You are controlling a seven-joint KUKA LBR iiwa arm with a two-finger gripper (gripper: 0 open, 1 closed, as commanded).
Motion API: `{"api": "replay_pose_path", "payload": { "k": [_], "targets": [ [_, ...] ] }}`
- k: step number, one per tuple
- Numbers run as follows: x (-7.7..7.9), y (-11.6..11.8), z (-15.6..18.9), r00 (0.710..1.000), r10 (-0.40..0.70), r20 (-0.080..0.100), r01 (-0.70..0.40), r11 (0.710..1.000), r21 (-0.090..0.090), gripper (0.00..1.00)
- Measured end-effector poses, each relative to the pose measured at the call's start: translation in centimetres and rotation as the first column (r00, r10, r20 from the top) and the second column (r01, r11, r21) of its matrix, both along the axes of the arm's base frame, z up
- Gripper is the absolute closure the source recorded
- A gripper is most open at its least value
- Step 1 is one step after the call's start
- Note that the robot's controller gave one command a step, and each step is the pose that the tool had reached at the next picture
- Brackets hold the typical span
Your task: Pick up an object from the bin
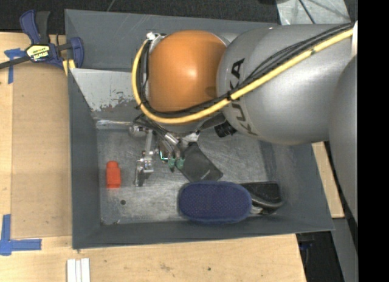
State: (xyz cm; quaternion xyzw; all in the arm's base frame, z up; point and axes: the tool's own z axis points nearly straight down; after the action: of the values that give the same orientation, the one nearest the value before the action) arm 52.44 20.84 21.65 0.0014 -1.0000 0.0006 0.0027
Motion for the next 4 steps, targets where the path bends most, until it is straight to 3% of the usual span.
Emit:
{"api": "replay_pose_path", "payload": {
  "k": [1, 2, 3, 4],
  "targets": [
    [2.4, 1.4, -14.7, 0.992, 0.128, 0.011, -0.128, 0.992, 0.003, 0.0],
    [2.7, 1.5, -14.1, 0.992, 0.126, 0.023, -0.126, 0.992, 0.006, 1.0],
    [2.7, -1.0, -0.3, 0.934, 0.356, 0.017, -0.356, 0.934, 0.0, 1.0],
    [0.1, -6.6, -8.7, 0.931, 0.364, -0.003, -0.364, 0.931, 0.0, 1.0]
  ]
}}
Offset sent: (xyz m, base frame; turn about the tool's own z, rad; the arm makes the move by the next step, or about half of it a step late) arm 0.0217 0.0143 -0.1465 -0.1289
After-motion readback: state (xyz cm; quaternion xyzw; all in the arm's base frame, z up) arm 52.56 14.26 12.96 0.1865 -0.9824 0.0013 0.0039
